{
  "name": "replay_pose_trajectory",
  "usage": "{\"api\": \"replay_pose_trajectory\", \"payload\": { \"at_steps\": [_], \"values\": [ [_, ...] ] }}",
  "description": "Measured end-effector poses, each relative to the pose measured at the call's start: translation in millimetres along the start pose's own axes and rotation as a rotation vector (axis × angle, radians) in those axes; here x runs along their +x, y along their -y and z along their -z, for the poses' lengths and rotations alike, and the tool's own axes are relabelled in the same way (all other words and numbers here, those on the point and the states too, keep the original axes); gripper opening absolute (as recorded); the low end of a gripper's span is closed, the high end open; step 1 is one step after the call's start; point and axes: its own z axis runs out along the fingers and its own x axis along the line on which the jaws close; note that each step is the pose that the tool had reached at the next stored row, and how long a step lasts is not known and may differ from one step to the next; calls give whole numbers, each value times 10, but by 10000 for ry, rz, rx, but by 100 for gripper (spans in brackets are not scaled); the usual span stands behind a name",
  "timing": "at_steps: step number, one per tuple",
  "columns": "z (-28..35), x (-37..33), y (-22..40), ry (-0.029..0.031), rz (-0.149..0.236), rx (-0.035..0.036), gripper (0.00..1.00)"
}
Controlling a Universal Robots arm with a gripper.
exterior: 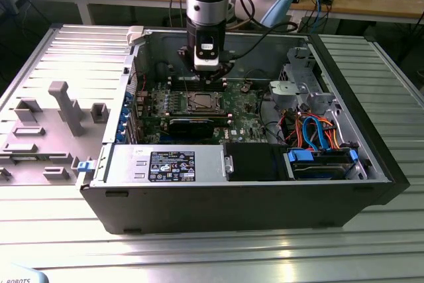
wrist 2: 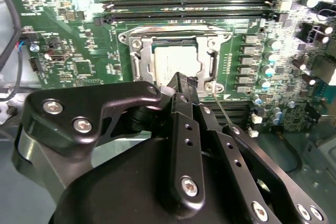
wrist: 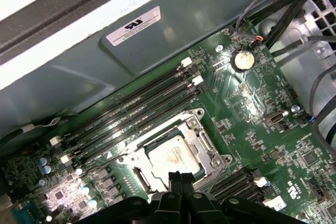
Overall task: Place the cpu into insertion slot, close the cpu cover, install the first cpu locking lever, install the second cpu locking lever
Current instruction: 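Install the first cpu locking lever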
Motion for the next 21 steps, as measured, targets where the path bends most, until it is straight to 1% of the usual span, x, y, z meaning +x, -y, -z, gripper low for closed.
{"api": "replay_pose_trajectory", "payload": {
  "at_steps": [1,2,3,13,15,18,20,21],
  "values": [
    [0,1,1,113,3,-67,11],
    [-1,2,1,158,4,-95,11],
    [-2,1,0,175,7,-107,11],
    [-1,1,1,175,10,-106,11],
    [-1,1,0,184,10,-112,11],
    [-1,2,1,226,8,-136,11],
    [-2,3,2,300,12,-179,11],
    [-3,3,1,319,14,-192,11]
  ]
}}
